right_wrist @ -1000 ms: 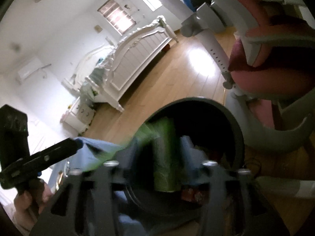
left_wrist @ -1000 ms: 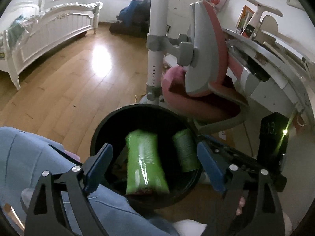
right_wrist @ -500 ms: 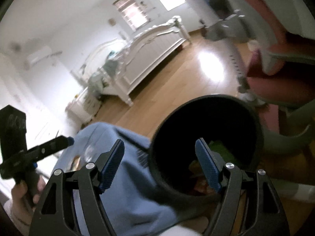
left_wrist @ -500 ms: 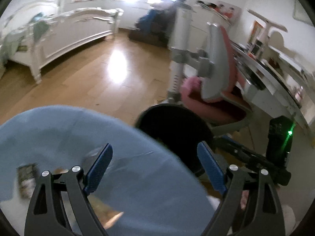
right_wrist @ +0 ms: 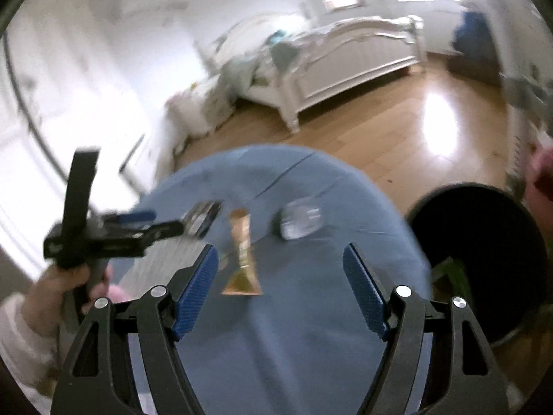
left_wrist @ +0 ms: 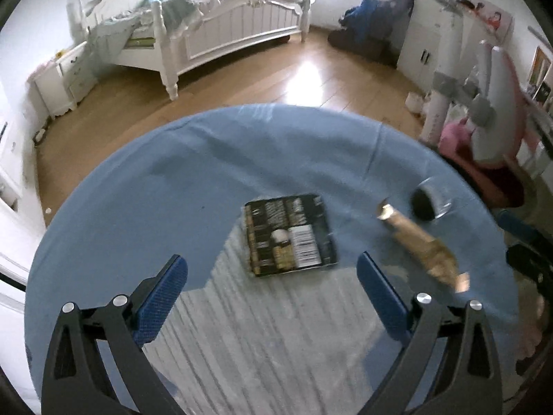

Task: Collect trash
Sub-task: 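Grasp the black card package with the left tool while the right tool grasps the gold wrapper, then carry the black card and gold wrapper to the black bin and release them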

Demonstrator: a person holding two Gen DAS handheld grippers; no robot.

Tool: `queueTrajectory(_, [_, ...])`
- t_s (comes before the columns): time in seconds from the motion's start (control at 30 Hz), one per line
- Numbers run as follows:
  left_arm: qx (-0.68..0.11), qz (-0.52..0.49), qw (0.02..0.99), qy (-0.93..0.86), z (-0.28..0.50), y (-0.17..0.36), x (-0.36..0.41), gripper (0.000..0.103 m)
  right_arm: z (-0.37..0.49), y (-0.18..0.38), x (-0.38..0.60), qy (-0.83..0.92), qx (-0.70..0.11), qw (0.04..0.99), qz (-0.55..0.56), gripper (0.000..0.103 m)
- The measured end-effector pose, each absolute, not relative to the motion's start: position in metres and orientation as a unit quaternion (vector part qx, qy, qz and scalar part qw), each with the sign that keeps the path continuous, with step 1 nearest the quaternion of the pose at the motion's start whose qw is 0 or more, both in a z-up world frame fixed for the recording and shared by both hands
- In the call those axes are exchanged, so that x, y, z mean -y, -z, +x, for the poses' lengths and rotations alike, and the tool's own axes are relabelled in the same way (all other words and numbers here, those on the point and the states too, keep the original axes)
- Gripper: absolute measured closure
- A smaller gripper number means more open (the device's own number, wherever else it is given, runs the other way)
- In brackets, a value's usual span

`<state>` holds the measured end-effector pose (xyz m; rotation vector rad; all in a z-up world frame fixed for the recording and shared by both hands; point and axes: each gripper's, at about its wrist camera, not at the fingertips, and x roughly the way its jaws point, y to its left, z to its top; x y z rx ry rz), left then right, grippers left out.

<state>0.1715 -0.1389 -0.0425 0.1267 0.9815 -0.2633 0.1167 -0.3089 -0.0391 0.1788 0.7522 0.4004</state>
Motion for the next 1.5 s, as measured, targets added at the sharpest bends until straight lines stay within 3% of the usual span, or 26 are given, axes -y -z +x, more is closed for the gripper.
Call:
queueTrajectory(0.27, [-0.502,0.095,0.852,0.116,0.198,0.053,0.145,0.006,0.139,0.057,0.254,-0.189,-0.412,0.891,0.021,0.029])
queueTrajectory(0.4, [-0.516,0.106,0.839,0.132,0.210,0.057,0.148,0.006,0.150,0.062,0.256,-0.189,-0.429,0.883,0.016,0.039])
queueTrajectory(0.47, [-0.510,0.119,0.838,0.154,0.209,0.056,0.149,0.015,0.156,0.066,0.254,-0.190,-0.438,0.878,0.008,0.054])
queueTrajectory(0.5, [-0.504,0.125,0.839,0.165,0.207,0.055,0.151,0.019,0.157,0.066,0.252,-0.188,-0.439,0.879,0.000,0.056])
queueTrajectory(0.57, [-0.494,0.135,0.841,0.178,0.201,0.053,0.153,0.039,0.159,0.067,0.253,-0.189,-0.439,0.878,-0.012,0.069])
queueTrajectory(0.6, [-0.488,0.141,0.842,0.181,0.198,0.052,0.155,0.042,0.159,0.067,0.251,-0.189,-0.439,0.878,-0.015,0.072])
queueTrajectory(0.63, [-0.485,0.146,0.844,0.178,0.197,0.052,0.154,0.047,0.158,0.067,0.252,-0.194,-0.439,0.877,-0.013,0.082])
queueTrajectory(0.73, [-0.481,0.135,0.846,0.187,0.191,0.052,0.147,0.047,0.155,0.066,0.259,-0.205,-0.436,0.876,0.006,0.089])
queueTrajectory(0.8, [-0.474,0.129,0.847,0.202,0.183,0.050,0.141,0.052,0.149,0.060,0.267,-0.216,-0.424,0.879,0.034,0.089])
queueTrajectory(1.17, [-0.399,0.067,0.887,0.223,0.136,-0.002,0.137,0.052,0.096,0.019,0.319,-0.215,-0.339,0.908,0.118,0.089])
queueTrajectory(1.5, [-0.330,0.083,0.895,0.290,0.107,-0.048,0.232,0.051,0.059,-0.003,0.401,-0.160,-0.277,0.930,0.181,0.089])
